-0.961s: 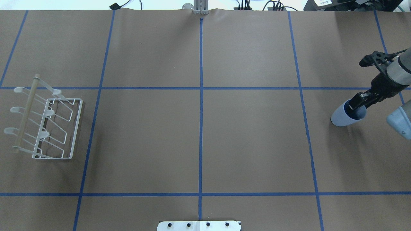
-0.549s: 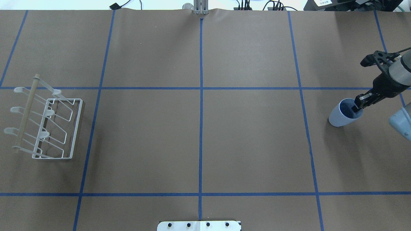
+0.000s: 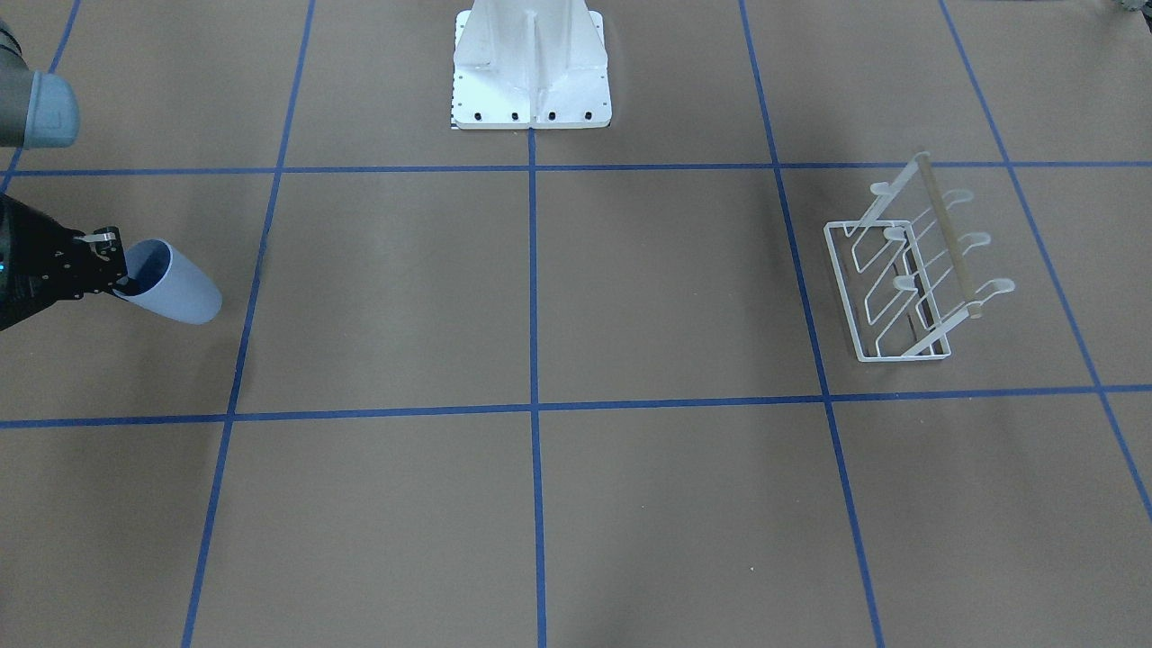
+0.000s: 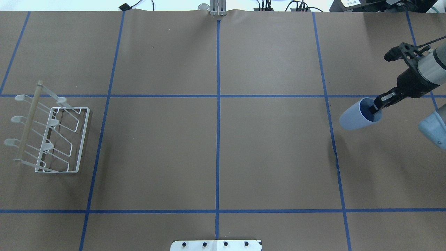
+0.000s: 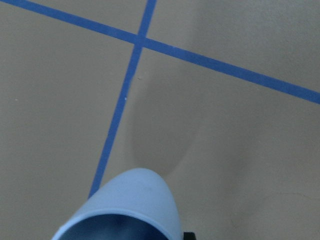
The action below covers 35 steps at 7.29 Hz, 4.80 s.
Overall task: Hang cup on cup holder
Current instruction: 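Lift the cup with the right gripper and carry it sideways toward the table center, then bring the left gripper to the cup's closed base while the right gripper holds it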
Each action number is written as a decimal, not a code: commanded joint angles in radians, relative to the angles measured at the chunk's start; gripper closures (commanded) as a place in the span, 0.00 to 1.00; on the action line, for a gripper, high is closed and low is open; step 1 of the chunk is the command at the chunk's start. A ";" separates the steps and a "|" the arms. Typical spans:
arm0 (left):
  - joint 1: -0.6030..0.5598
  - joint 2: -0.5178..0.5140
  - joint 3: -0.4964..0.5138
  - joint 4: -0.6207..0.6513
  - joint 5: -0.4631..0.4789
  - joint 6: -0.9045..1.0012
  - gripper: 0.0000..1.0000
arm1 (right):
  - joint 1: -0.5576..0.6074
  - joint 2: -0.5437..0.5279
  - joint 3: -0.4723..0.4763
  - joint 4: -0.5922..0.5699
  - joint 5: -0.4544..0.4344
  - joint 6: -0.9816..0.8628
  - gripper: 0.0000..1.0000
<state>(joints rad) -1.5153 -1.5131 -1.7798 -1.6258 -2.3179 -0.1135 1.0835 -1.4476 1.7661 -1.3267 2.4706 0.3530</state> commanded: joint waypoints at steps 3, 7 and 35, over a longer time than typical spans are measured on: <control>0.001 -0.061 -0.013 -0.338 -0.002 -0.169 0.01 | -0.027 0.056 -0.007 0.557 -0.029 0.597 1.00; 0.012 -0.067 -0.030 -0.881 -0.138 -0.741 0.01 | -0.155 0.056 0.001 1.121 -0.265 1.184 1.00; 0.977 -0.539 -0.168 -1.298 0.393 -2.013 0.02 | -0.568 0.205 0.001 1.660 -0.634 1.328 1.00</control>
<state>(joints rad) -0.5403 -2.0498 -1.9490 -2.9244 -1.9245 -2.1263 0.5163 -1.2425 1.7657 0.3326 1.8362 1.6814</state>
